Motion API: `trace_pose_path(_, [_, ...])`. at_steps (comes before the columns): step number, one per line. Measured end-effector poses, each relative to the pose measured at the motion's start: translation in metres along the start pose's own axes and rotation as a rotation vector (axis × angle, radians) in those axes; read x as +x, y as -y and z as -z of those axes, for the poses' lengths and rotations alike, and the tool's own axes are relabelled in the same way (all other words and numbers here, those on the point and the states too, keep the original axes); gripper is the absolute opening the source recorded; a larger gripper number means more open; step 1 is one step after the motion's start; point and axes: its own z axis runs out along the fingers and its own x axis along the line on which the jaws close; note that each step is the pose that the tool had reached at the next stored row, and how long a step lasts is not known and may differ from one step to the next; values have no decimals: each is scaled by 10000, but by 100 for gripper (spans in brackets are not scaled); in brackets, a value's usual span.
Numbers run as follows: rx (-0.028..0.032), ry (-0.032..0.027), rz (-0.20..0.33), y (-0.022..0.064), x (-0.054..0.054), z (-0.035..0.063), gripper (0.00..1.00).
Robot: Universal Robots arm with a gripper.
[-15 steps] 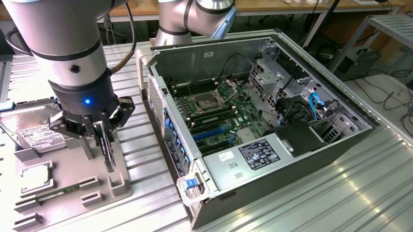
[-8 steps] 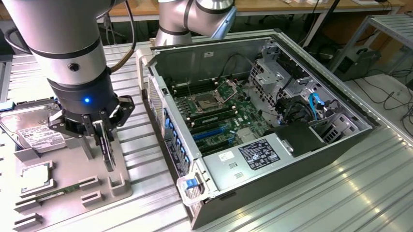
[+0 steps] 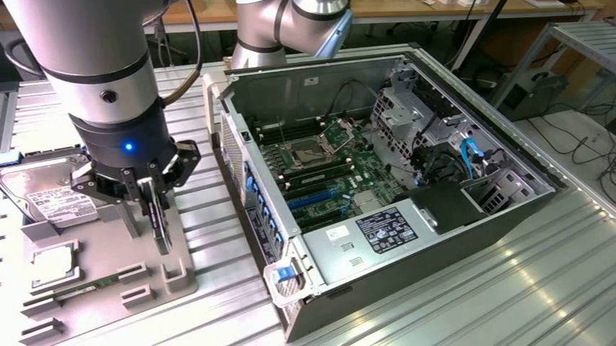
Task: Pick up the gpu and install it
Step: 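Pick up the gpu and move the gpu toward the slot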
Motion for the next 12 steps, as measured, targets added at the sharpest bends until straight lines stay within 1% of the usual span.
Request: trace_pose_path(12, [0,0,0,-1,0,34,27])
